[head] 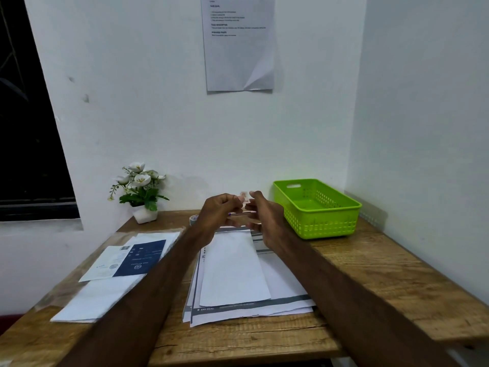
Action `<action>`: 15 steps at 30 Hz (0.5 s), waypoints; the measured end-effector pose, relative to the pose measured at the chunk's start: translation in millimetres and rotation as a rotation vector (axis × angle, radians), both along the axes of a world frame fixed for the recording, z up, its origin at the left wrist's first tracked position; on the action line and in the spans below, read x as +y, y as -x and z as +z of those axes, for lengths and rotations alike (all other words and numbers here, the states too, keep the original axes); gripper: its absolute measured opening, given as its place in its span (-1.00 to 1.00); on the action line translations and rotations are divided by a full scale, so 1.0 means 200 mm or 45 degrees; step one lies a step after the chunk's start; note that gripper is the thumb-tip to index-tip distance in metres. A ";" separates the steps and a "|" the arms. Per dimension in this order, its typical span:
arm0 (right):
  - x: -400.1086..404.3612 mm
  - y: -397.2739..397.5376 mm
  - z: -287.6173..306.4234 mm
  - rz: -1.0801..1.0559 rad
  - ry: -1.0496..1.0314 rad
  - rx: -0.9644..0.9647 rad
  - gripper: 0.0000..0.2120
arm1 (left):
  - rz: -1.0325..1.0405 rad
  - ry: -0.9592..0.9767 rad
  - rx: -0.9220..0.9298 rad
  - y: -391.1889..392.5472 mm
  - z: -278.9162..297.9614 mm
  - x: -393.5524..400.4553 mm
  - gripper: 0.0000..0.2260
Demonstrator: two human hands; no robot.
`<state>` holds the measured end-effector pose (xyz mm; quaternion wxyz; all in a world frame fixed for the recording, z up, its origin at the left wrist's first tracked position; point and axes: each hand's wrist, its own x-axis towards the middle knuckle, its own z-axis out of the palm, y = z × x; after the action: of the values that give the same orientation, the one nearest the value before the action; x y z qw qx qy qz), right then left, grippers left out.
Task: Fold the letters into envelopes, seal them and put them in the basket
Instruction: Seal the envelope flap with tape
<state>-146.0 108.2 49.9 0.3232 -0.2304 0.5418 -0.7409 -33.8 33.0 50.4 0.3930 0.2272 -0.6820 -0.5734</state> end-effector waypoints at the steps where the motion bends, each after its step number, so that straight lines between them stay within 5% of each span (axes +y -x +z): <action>1: 0.01 0.00 0.01 0.030 0.019 0.002 -0.75 | -0.029 -0.020 0.001 0.00 0.00 0.00 -0.67; 10: 0.00 0.00 -0.02 -0.018 0.043 0.045 -0.82 | 0.047 0.066 -0.056 0.02 -0.03 -0.02 -0.65; 15: -0.05 0.03 -0.06 -0.151 -0.044 0.077 -0.88 | 0.621 0.911 -0.595 0.02 -0.12 -0.15 -0.78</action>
<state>-153.0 98.9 38.8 0.2662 -0.2145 0.5765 -0.7421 -36.9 4.0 27.1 0.4057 0.3536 -0.8330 -0.1282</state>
